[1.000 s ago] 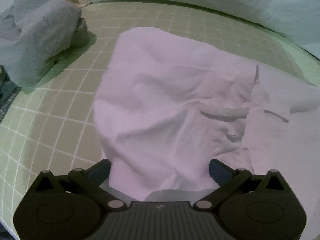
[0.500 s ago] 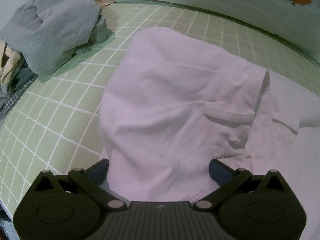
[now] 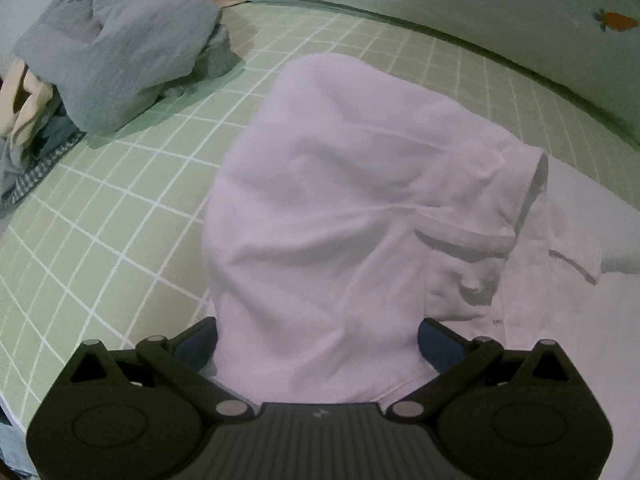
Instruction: Fold clothes
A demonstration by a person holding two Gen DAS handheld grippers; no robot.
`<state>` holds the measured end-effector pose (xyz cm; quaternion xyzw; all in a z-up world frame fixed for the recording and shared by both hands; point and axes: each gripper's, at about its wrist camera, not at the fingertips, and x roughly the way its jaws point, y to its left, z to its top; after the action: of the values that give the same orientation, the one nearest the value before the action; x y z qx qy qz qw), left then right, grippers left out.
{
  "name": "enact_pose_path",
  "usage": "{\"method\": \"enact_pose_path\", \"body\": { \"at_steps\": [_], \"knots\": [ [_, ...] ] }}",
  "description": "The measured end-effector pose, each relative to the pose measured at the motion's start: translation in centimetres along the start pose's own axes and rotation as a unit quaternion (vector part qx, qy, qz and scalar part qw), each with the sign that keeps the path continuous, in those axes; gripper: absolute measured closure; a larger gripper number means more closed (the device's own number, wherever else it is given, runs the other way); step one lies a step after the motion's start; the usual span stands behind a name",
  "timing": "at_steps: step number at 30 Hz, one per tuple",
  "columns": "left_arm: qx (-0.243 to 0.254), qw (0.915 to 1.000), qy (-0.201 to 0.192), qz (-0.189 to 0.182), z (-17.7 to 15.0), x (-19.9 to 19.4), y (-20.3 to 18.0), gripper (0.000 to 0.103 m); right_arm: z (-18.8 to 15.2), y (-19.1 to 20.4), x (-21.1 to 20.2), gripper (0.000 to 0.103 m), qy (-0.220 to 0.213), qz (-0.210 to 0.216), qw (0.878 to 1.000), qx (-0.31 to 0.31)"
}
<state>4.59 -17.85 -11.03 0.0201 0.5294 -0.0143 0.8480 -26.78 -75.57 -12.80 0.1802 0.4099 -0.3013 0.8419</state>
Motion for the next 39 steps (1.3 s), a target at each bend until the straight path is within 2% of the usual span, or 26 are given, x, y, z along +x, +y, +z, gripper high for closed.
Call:
{"method": "enact_pose_path", "body": {
  "at_steps": [2, 6, 11, 14, 19, 23, 25, 28, 31, 34, 37, 38, 39],
  "knots": [
    [-0.003, 1.0, -0.002, -0.001, -0.1, 0.1, 0.0, 0.0, 0.4, 0.1, -0.3, 0.073, 0.0, 0.011, 1.0, -0.002],
    [-0.002, 1.0, -0.003, -0.004, -0.1, 0.2, -0.2, 0.0, 0.8, 1.9, -1.3, 0.078, -0.014, -0.011, 1.0, -0.012],
    [0.006, 0.9996, 0.014, -0.026, 0.7, 0.4, 0.5, 0.0, 1.1, 5.8, -5.4, 0.079, -0.075, -0.012, 0.997, 0.014],
    [0.014, 0.9984, 0.02, -0.05, 1.4, -0.2, 1.3, 0.0, 1.1, 9.7, -8.0, 0.079, -0.107, -0.005, 0.994, 0.001],
    [0.032, 0.9917, -0.027, -0.122, 2.3, -3.3, 4.0, 0.0, 0.6, 18.1, -10.6, 0.079, -0.137, 0.015, 0.99, -0.036],
    [0.088, 0.9863, -0.057, -0.127, 2.7, -4.8, 5.9, 0.0, -1.1, 25.5, -11.3, 0.079, -0.136, 0.044, 0.989, -0.038],
    [0.121, 0.9832, -0.067, -0.119, 2.9, -4.8, 7.0, 0.0, -3.0, 29.1, -10.7, 0.078, -0.125, 0.051, 0.99, -0.04],
    [0.145, 0.9805, -0.068, -0.115, 2.9, -4.4, 8.4, 0.0, -6.8, 33.6, -8.3, 0.075, -0.081, 0.028, 0.994, -0.061],
    [0.149, 0.9807, -0.056, -0.113, 3.4, -3.3, 10.2, 0.0, -9.5, 35.7, -6.5, 0.063, -0.047, 0.007, 0.996, -0.069],
    [0.139, 0.9818, -0.043, -0.122, 3.4, -2.5, 11.0, 0.0, -9.0, 36.1, -7.4, 0.059, -0.048, 0.007, 0.997, -0.057],
    [0.133, 0.9821, -0.03, -0.13, 3.5, -1.8, 11.1, 0.0, -7.9, 35.2, -9.5, 0.059, -0.08, 0.031, 0.996, -0.024],
    [0.135, 0.9819, -0.029, -0.13, 3.5, -1.7, 11.0, 0.0, -7.6, 34.8, -10.4, 0.056, -0.099, 0.036, 0.994, -0.01],
    [0.136, 0.9817, -0.028, -0.131, 3.5, -1.6, 11.0, 0.0, -7.2, 34.2, -11.3, 0.047, -0.118, 0.034, 0.992, 0.004]
  ]
}}
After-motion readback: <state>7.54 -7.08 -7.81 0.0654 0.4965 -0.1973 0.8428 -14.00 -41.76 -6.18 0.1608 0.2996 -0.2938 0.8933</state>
